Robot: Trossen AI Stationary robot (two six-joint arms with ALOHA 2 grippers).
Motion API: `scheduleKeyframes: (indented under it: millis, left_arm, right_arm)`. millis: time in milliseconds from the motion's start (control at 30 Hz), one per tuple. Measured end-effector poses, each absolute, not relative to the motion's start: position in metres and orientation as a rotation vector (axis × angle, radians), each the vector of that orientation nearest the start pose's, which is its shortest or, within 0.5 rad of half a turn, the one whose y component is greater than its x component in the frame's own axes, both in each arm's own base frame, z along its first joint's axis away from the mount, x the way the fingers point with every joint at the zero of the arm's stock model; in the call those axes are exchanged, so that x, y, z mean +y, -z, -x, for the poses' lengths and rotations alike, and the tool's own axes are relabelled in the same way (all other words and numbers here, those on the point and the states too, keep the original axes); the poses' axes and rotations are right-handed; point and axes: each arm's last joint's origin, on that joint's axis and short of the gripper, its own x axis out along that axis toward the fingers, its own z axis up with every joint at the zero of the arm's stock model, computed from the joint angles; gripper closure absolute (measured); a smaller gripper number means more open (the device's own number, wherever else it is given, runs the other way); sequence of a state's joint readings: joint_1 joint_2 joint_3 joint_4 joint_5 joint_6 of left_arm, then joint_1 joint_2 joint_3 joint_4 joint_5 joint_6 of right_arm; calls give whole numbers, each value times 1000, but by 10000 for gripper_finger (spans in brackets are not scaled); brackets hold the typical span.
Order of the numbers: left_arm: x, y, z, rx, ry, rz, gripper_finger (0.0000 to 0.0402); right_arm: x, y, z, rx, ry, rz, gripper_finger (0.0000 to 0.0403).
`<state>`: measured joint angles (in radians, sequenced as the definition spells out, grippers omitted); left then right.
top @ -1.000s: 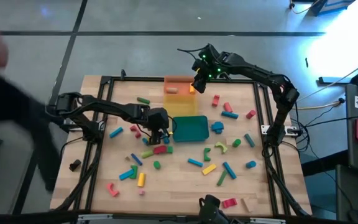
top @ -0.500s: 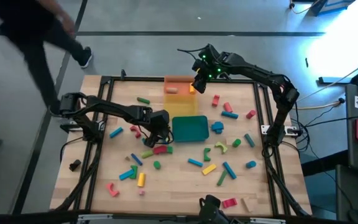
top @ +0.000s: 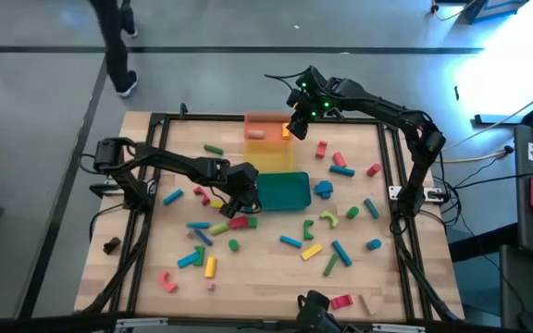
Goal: Sort blocks by size
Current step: Put the blue cylinder block into the orange bin
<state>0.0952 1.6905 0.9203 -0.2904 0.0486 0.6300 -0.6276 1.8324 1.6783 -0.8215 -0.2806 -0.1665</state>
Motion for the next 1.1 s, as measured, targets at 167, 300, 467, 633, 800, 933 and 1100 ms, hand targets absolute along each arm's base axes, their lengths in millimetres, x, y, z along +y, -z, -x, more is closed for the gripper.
scheduleKeyframes:
  millis: [167, 300, 467, 633, 800, 933, 1100]
  left_arm:
    - [29, -154, -315, 1035, 290, -487, 218]
    - [29, -155, -315, 1046, 261, -436, 218]
    - [29, -165, -322, 1061, 240, -401, 218]
    - [29, -175, -322, 1108, 267, -410, 218]
    - [28, -175, -320, 1122, 347, -462, 218]
    - [28, -174, -318, 1130, 400, -516, 218]
    - [28, -167, -317, 1162, 447, -520, 218]
  right_arm:
    - [-224, -301, -323, 900, 243, -276, 181]
    - [-224, -301, -323, 900, 243, -275, 181]
    - [-224, -301, -323, 900, 243, -275, 181]
    - [-224, -301, -323, 900, 244, -276, 181]
    - [-224, -301, -323, 900, 243, -276, 181]
    - [-224, -301, -323, 900, 243, -276, 181]
    - [-224, -301, -323, 904, 242, -278, 181]
